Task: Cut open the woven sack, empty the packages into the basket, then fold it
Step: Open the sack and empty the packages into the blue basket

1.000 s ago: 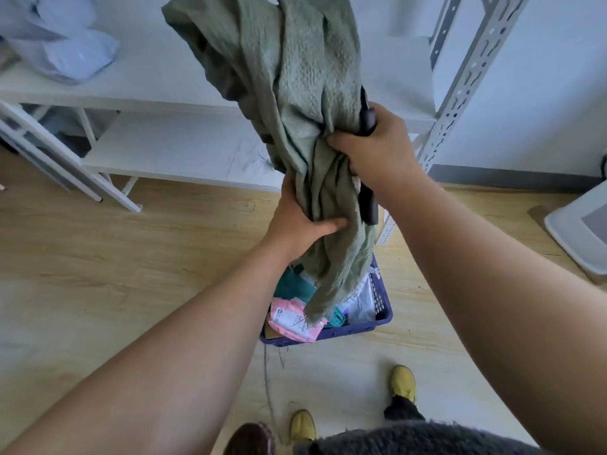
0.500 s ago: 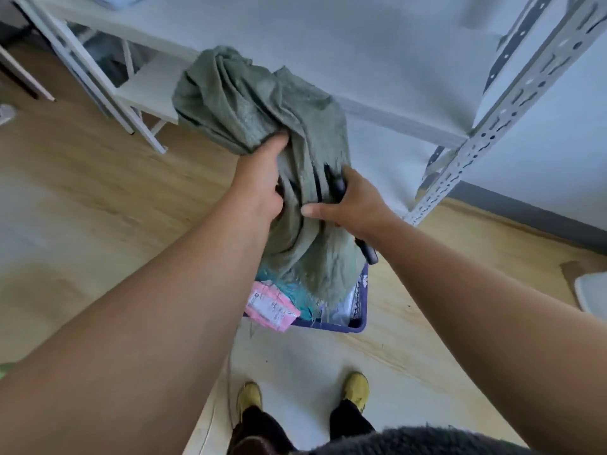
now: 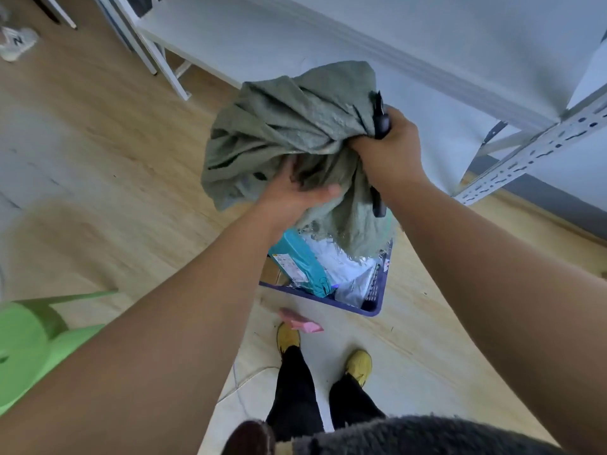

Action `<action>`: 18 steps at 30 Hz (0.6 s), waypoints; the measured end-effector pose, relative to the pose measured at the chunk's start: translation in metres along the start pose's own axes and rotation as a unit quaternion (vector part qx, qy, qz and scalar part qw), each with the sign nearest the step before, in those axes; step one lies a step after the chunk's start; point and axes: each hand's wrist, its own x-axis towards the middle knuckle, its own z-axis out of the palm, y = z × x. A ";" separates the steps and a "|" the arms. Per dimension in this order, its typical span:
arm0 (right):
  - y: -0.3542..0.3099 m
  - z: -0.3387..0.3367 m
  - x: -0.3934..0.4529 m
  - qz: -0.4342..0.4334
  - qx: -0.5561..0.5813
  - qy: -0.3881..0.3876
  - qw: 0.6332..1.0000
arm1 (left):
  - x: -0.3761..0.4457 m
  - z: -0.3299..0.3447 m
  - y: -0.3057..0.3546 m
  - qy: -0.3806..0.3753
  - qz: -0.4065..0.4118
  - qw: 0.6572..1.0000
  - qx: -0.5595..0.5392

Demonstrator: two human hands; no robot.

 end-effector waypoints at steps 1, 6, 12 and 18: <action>-0.008 0.004 0.004 -0.008 0.009 -0.010 1.000 | 0.003 0.002 -0.003 0.019 0.021 0.998 0.049; -0.049 0.013 0.017 -0.043 0.026 -0.064 0.997 | 0.023 0.013 0.015 0.110 0.073 0.990 -0.048; -0.051 -0.002 0.017 -0.095 -0.042 -0.081 0.991 | 0.044 -0.007 0.060 0.153 0.072 0.950 -0.263; -0.043 -0.010 0.008 -0.070 -0.084 -0.015 0.994 | 0.037 0.005 0.122 0.010 0.057 0.940 -0.335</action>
